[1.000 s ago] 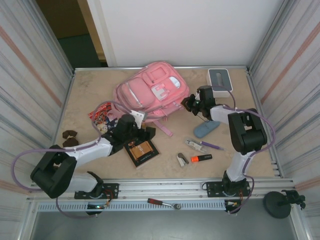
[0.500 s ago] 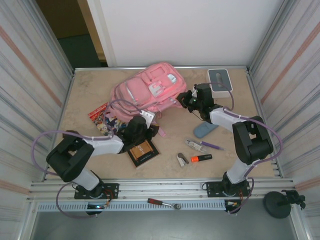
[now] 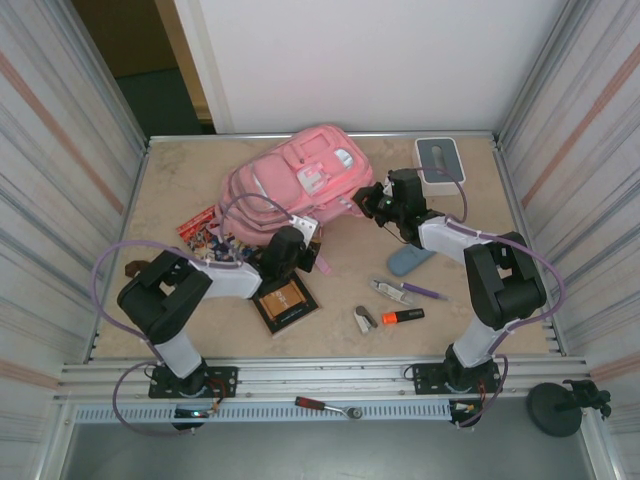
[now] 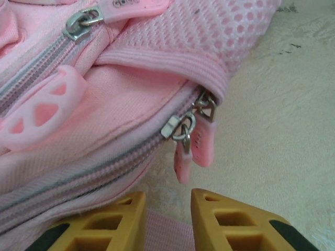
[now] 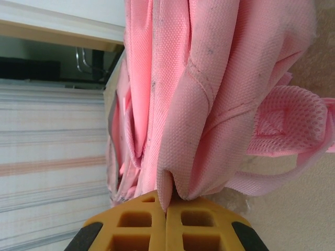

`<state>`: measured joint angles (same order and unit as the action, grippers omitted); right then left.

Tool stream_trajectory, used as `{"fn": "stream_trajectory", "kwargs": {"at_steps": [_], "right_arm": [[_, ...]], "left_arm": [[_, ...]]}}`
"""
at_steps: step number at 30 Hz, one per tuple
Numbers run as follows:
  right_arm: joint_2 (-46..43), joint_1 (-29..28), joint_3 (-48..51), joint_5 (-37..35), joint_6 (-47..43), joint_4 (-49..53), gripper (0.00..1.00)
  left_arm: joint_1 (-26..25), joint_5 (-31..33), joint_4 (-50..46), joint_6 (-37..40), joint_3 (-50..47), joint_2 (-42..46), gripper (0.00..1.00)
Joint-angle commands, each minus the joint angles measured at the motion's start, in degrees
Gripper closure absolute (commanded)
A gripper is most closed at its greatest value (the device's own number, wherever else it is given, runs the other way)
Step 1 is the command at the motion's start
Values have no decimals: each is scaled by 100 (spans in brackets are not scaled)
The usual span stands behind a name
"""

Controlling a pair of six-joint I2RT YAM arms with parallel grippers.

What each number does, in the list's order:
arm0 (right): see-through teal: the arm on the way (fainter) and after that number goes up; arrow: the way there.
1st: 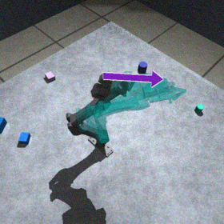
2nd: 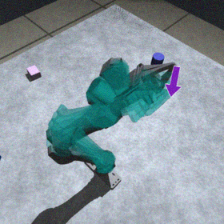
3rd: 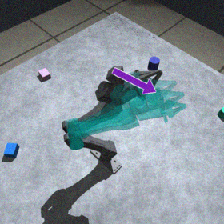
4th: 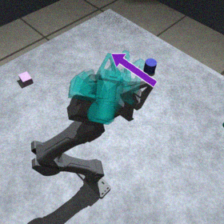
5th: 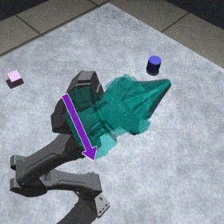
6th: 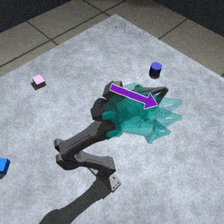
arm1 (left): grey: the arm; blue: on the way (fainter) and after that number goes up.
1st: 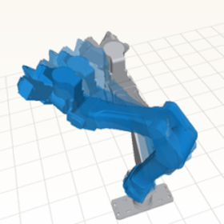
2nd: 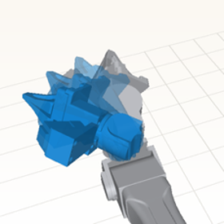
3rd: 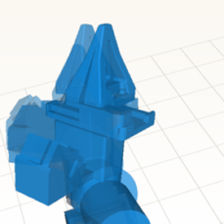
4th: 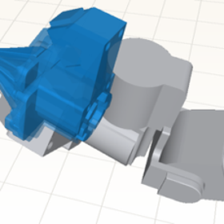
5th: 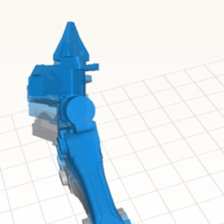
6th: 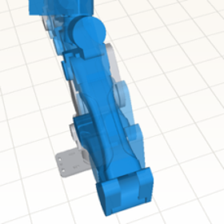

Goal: Pack the student bag

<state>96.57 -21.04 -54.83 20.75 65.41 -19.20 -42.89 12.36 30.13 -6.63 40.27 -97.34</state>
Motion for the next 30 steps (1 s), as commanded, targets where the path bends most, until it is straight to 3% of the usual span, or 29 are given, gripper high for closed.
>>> {"fn": "stream_trajectory", "kwargs": {"at_steps": [1,8,17,24,30], "right_arm": [[-376,-119,21,194,19,-348,100],[-429,-180,104,160,10,-339,100],[-418,-330,148,104,92,-383,100],[-506,-410,273,35,113,-429,100],[-560,-302,407,-70,16,-235,100]], "left_arm": [[-35,218,337,13,219,-124,72],[-35,314,334,5,468,-325,75],[-35,351,479,-155,647,-503,71],[-35,876,635,-376,752,-580,77],[-22,710,760,-258,643,-472,88]]}}
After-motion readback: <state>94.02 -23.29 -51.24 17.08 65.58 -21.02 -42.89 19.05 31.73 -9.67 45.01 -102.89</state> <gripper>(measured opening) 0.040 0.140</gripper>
